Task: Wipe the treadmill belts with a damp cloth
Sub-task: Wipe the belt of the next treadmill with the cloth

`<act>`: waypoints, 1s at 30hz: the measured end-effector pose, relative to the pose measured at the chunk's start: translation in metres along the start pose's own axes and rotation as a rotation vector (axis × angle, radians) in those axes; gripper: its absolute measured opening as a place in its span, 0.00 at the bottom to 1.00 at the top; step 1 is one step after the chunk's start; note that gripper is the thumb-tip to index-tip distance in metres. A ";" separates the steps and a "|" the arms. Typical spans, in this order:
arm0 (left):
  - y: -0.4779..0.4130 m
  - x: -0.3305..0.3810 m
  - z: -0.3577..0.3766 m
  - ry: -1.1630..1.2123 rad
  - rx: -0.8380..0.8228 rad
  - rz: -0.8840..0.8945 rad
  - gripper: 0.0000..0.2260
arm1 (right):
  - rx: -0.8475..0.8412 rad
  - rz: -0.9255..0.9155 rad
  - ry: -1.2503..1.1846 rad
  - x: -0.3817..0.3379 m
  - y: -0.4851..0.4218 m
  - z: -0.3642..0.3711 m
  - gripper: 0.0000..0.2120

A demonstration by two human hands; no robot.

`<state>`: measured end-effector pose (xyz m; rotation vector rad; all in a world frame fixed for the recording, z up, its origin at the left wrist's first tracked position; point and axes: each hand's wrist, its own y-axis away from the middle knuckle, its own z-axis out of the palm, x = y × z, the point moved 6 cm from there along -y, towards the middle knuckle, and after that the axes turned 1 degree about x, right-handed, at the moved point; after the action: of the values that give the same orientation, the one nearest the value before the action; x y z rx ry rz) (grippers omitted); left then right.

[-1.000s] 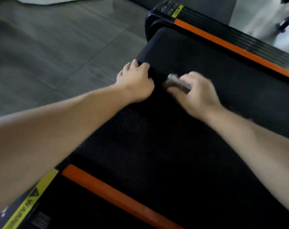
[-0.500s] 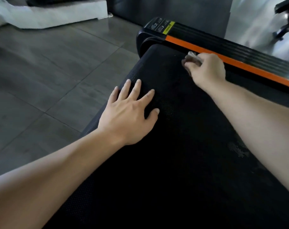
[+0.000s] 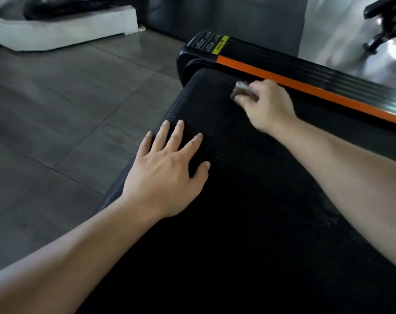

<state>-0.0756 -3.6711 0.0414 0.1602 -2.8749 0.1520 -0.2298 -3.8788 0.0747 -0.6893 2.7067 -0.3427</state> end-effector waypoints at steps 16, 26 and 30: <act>0.001 0.003 0.002 0.004 0.020 0.054 0.31 | 0.134 0.443 0.090 0.068 -0.009 -0.030 0.15; 0.001 0.008 0.001 0.050 0.005 0.135 0.31 | 0.109 0.417 0.021 0.067 0.013 -0.036 0.15; 0.000 0.009 0.001 0.058 -0.004 0.130 0.31 | 0.120 0.272 0.079 0.033 0.029 -0.020 0.15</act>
<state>-0.0842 -3.6717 0.0424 -0.0322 -2.8277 0.1725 -0.2763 -3.8673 0.0759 -0.2751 2.7790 -0.4666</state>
